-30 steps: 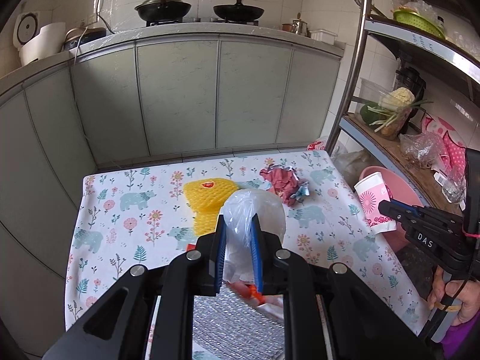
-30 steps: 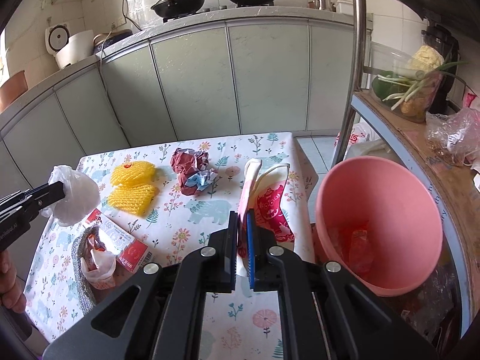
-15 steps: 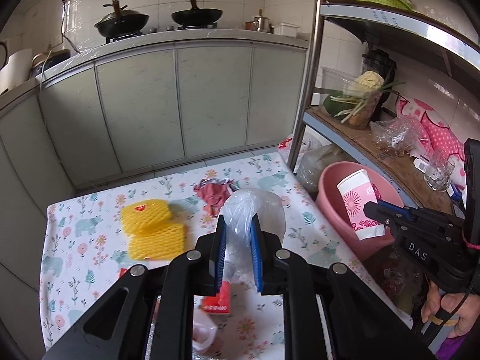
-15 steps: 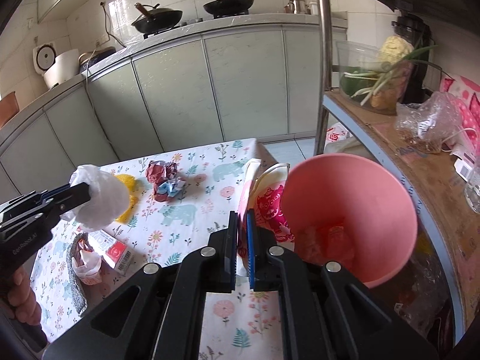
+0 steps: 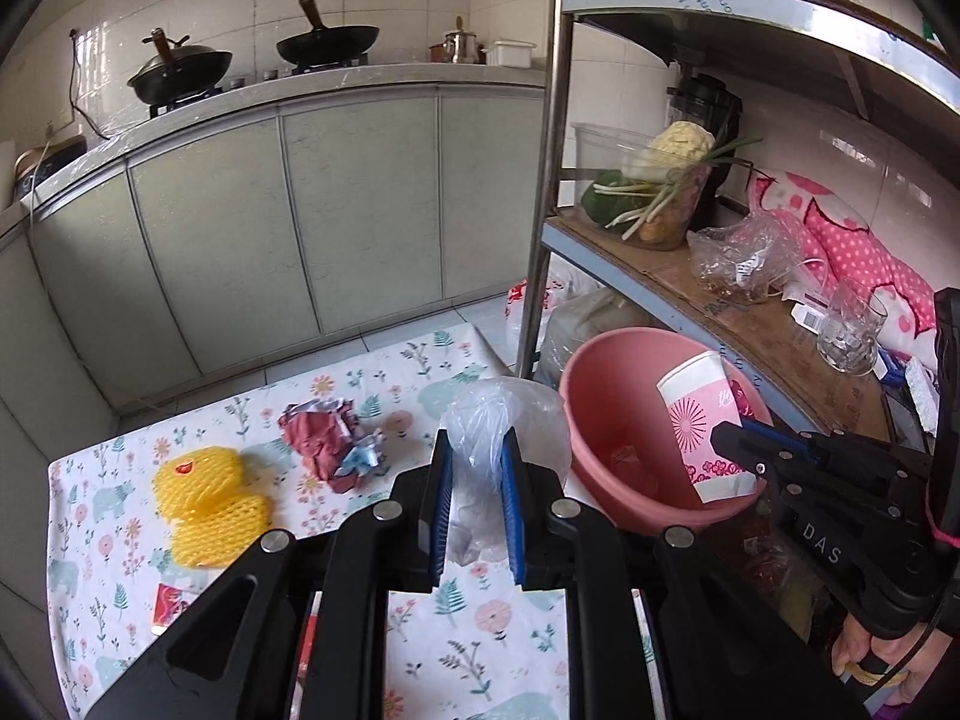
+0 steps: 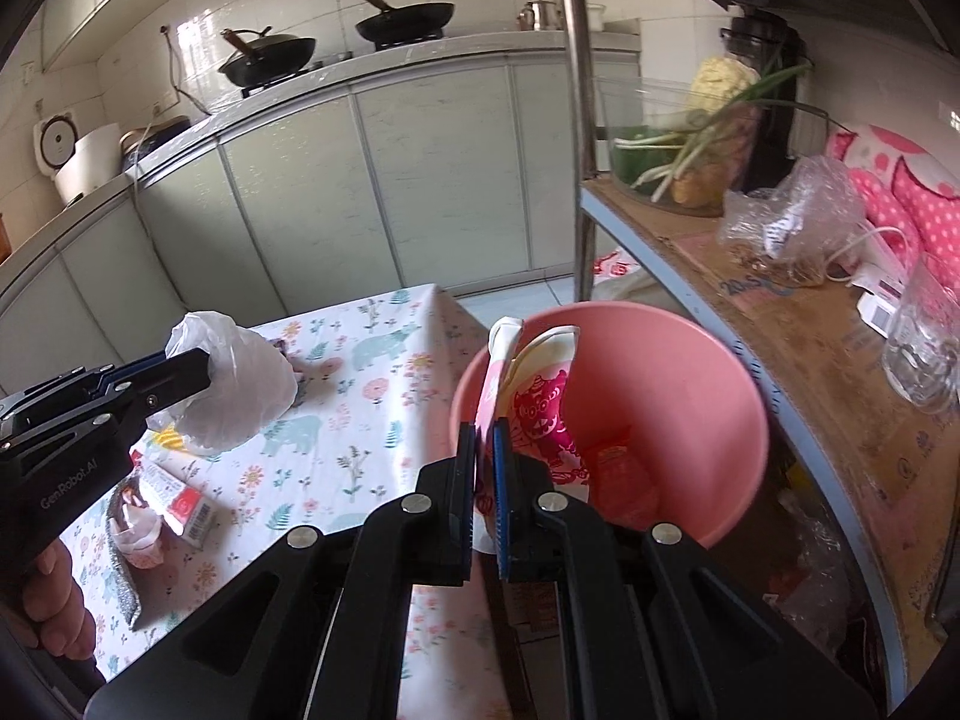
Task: Collect trash
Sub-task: 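Carry the plastic bag and paper cup over the pink bucket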
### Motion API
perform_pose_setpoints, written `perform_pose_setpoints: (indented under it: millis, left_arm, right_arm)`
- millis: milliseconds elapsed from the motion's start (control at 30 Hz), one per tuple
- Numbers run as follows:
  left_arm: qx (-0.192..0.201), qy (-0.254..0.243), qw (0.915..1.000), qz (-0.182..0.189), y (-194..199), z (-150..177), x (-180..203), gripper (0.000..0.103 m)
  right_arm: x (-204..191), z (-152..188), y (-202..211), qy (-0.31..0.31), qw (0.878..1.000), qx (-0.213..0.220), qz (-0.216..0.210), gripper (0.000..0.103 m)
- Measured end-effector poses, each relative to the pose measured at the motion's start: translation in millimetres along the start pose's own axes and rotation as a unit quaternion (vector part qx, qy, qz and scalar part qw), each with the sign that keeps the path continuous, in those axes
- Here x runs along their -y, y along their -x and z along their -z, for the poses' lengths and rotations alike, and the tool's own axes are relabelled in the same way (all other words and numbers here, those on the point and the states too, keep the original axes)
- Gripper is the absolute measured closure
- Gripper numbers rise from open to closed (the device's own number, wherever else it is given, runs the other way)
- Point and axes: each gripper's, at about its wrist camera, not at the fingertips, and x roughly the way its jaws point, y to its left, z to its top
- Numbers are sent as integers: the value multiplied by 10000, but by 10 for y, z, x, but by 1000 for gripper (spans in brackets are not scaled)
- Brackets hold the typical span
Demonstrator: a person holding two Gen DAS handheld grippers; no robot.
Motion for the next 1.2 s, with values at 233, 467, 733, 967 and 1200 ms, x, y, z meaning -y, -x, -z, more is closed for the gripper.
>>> perform_pose_setpoints:
  millis: [233,467,733,967,1200]
  left_arm:
    - [-47,-145,9997,215,-189,-89,210,89]
    - [-125,-262,9985,456,-445,-165,424,89]
    - [-216,-372,9969,662,-751,-238,647,89]
    - [-357,-259,9941,996,-1023,-273,754,89]
    - [-672,-24,9884,1364,-1331,-260,773,89]
  right_arm:
    - [208,-18,-51,-151,9997,-15,177,97]
    - [453,-17,-163,-424,9989,2,209,97]
    - [649,-12,-332,-647,9976,-40,251,97]
    - [725,-17,-499,-662,9974,-72,287,97]
    - [857,28,-693,-849,9957,-262,276,97]
